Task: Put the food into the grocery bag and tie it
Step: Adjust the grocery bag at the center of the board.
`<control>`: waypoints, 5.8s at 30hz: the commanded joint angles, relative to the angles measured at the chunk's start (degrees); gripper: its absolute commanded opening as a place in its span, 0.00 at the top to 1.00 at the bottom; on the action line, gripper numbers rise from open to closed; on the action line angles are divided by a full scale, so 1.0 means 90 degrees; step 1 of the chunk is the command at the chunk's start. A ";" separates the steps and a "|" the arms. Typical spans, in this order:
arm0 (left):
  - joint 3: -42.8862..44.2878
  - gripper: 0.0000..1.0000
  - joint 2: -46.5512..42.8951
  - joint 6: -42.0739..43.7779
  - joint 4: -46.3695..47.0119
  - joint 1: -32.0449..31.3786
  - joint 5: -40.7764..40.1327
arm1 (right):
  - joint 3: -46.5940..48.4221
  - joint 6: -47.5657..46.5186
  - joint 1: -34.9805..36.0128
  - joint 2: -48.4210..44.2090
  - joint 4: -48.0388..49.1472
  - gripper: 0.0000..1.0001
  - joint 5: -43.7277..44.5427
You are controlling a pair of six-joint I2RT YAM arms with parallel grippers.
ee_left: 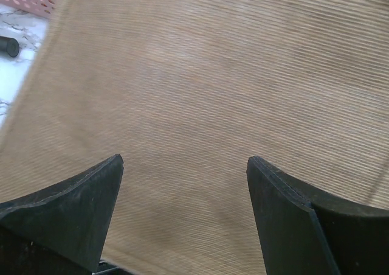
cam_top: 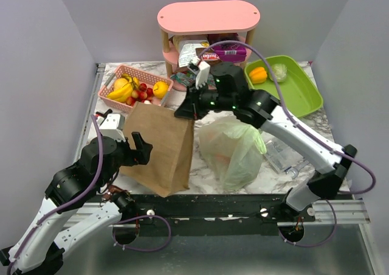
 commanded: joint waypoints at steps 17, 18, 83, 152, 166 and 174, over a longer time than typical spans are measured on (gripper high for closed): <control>-0.0815 0.25 -0.0508 -0.0861 0.1234 0.0022 0.0715 | -0.0143 -0.1467 0.0073 -0.1350 -0.0715 0.99 0.3482; -0.0898 0.25 -0.0572 -0.0895 0.1295 0.0018 0.0753 | 0.0053 -0.1533 0.0073 -0.1299 -0.0741 0.99 0.3605; -0.1267 0.28 -0.0856 -0.0651 0.1796 0.0018 0.0354 | -0.1654 0.1027 0.0829 -0.0865 -0.2072 0.25 0.3346; -0.1013 0.29 -0.0478 -0.0306 0.2018 0.0014 0.0591 | -0.2008 0.1957 0.1514 0.0165 -0.1476 0.93 0.0731; -0.1061 0.29 -0.0631 -0.0041 0.2252 0.0015 0.0995 | 0.0700 0.1314 0.1516 0.0213 -0.3350 0.99 0.2484; -0.0875 0.30 -0.0365 0.0144 0.2274 0.0018 0.1266 | 0.0277 0.1389 0.1517 0.0248 -0.2809 0.59 0.2537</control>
